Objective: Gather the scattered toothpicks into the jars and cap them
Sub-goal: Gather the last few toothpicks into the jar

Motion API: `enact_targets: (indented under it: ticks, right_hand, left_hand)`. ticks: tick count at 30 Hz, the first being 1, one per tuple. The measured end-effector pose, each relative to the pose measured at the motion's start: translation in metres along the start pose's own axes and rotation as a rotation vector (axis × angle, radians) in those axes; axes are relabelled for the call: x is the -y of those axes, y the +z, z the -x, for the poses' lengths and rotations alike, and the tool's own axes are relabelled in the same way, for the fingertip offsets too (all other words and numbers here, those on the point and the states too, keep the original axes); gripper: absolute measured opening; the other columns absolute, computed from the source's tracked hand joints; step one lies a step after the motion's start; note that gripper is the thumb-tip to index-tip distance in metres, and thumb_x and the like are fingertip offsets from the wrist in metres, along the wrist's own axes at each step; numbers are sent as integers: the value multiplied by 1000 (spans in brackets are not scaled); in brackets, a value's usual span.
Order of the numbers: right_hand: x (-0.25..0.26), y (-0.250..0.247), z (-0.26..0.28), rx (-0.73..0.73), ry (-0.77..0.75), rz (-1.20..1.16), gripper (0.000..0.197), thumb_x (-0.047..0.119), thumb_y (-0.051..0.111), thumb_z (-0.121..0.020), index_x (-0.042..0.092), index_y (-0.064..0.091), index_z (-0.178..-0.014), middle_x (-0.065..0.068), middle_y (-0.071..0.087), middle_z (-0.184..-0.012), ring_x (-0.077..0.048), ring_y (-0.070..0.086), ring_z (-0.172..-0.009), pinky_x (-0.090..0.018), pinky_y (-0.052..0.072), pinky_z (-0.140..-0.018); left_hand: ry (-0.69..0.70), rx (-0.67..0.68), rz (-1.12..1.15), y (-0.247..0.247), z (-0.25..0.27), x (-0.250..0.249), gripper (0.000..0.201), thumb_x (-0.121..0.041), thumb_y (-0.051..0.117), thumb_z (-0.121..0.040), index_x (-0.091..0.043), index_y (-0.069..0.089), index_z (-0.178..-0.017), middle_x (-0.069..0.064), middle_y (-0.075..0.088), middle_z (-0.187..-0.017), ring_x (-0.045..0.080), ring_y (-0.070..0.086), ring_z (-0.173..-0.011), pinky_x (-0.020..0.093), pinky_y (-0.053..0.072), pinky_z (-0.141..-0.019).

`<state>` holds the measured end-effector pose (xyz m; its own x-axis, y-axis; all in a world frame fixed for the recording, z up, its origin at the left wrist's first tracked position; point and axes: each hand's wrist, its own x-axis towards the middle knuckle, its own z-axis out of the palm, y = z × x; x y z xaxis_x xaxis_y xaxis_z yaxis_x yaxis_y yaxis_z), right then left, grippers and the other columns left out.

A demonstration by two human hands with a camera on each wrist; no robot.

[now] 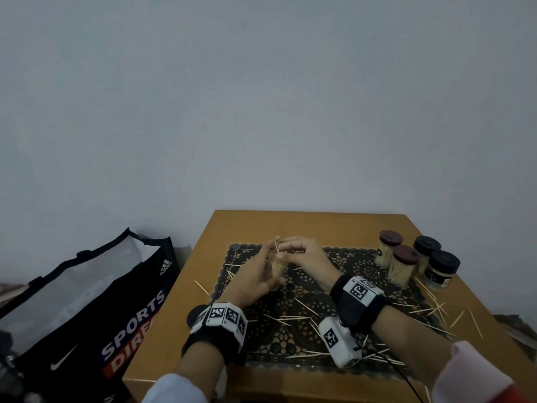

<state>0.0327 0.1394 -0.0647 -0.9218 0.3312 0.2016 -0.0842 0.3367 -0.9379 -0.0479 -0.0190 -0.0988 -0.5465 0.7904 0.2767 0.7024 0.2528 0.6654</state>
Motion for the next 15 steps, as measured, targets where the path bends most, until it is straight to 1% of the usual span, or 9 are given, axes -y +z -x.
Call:
enact_targets:
  ticks: [2,5,6,8,10,11,12,14,15]
  right_hand:
    - [2,2,0,-4,-20,-16,22,11,77,-79,7,74,-101,0,66,-110,-5,59,-99,-6,45,-78]
    - [3,6,-1,-88,-21,-23,13,15,75,-82,11,76,-93,-2,70,-99,-15,63,-97,-27,51,-89]
    - [2,8,-2,-122,-9,-22,11,16,74,-82,12,76,-92,-1,71,-96,-15,64,-95,-30,51,-90]
    - [1,8,-4,-129,15,-3,12,16,76,-80,11,76,-91,-1,71,-96,-13,64,-95,-30,50,-91]
    - [0,6,-6,-36,26,21,16,18,77,-79,10,77,-93,0,69,-104,-12,61,-101,-28,47,-92]
    - [1,4,-7,2,25,14,18,19,76,-80,10,76,-95,1,68,-108,-11,59,-103,-27,46,-92]
    - [2,1,-9,8,16,-5,18,19,73,-83,10,76,-98,2,67,-109,-10,59,-104,-25,46,-91]
    - [3,-5,-15,-64,3,-17,17,17,66,-89,13,72,-104,5,68,-107,-9,61,-102,-24,49,-88]
    - [1,-9,-20,-98,12,21,18,14,62,-91,14,71,-107,5,68,-109,-10,60,-103,-25,49,-88]
  left_hand:
    - [-5,-8,9,0,0,-1,88,-37,73,-85,-33,16,-152,0,64,-122,12,64,-100,34,51,-90]
    - [-13,-15,8,0,0,-2,89,-35,73,-85,-33,15,-152,1,64,-123,12,64,-100,31,50,-91]
    - [-16,-20,1,0,0,-2,90,-35,73,-86,-35,13,-152,1,65,-120,11,64,-98,29,50,-89]
    - [-7,-43,-5,1,0,-1,91,-34,73,-86,-37,9,-151,-4,65,-108,1,61,-85,18,46,-77]
    - [7,-74,-19,1,0,-1,90,-30,73,-87,-33,11,-152,-10,58,-96,2,56,-72,9,37,-67]
    - [10,-89,-14,1,0,0,90,-30,73,-87,-33,11,-153,-9,58,-96,7,57,-75,11,39,-69]
    - [11,-100,-10,1,0,-1,91,-31,72,-87,-34,10,-153,-3,61,-100,10,59,-80,18,44,-73]
    - [-6,-121,-55,-1,1,-4,85,-32,70,-88,-34,15,-154,14,63,-109,25,60,-93,37,47,-83]
    - [-21,-124,-89,-1,1,-4,81,-33,69,-89,-33,20,-153,15,61,-115,27,59,-98,40,47,-87]
